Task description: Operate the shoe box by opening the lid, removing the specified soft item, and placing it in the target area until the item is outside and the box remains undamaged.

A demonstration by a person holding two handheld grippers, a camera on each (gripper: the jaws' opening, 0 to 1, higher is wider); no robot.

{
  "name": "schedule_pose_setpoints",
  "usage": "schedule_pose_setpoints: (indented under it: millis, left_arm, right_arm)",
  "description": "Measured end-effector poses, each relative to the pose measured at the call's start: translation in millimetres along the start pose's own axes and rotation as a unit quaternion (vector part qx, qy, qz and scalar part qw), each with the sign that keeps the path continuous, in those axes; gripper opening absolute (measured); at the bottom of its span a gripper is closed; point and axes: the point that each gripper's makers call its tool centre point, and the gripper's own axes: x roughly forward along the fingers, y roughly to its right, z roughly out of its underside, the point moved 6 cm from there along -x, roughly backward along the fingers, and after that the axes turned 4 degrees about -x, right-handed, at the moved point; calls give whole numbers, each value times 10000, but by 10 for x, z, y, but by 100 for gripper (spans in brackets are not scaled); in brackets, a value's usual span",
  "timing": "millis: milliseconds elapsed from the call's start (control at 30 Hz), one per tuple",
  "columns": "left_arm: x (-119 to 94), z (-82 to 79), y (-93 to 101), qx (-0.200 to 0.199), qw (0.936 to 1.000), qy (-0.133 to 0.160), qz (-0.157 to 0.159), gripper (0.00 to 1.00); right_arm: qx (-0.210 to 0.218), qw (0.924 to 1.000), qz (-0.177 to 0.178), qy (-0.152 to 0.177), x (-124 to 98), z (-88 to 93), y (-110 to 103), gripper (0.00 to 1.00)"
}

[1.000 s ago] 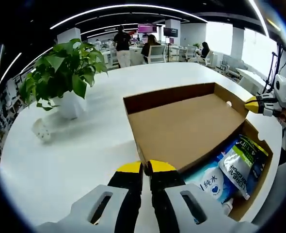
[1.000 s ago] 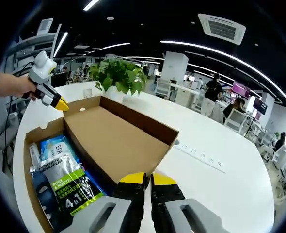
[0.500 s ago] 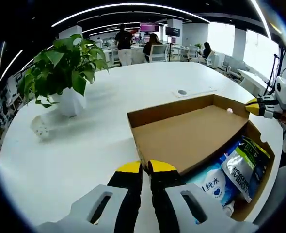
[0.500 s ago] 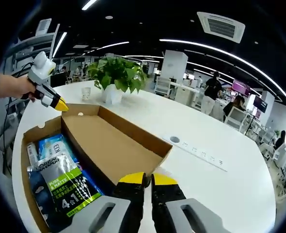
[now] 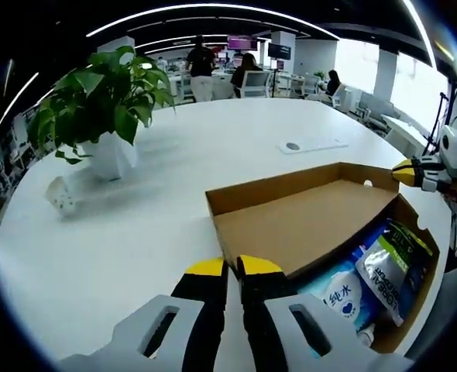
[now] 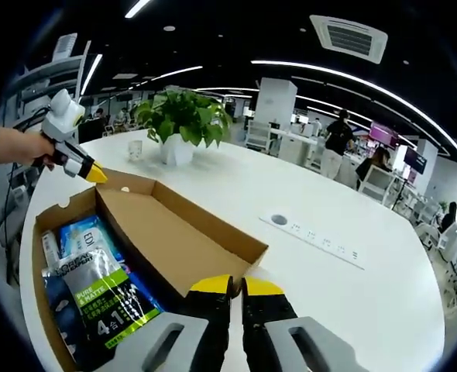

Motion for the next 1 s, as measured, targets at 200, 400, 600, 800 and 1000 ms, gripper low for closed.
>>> schedule_pose_setpoints:
  millis: [200,400,600,800,1000]
  left_arm:
    - [-9,0,7,12,10000,10,4,4]
    - [-39,9,41,12,10000,33,-31,5]
    - [-103,51,101,-5,10000,56,4,10]
    - [-201,52,130,1,9999,111,6,13]
    - [-331,63,195,53,9999,155,3,17]
  right_arm:
    - [89,9999,-99,0,-17,-2,-27,1]
    - [312,9993,-209,-21,-64,22,-25,4]
    - [354,9988,-331,2,-154,26,-79,10]
    - [303,9985,-465,20,-268,18,-158,17]
    - [270,9978,-604,-38,-386,38,-255,28]
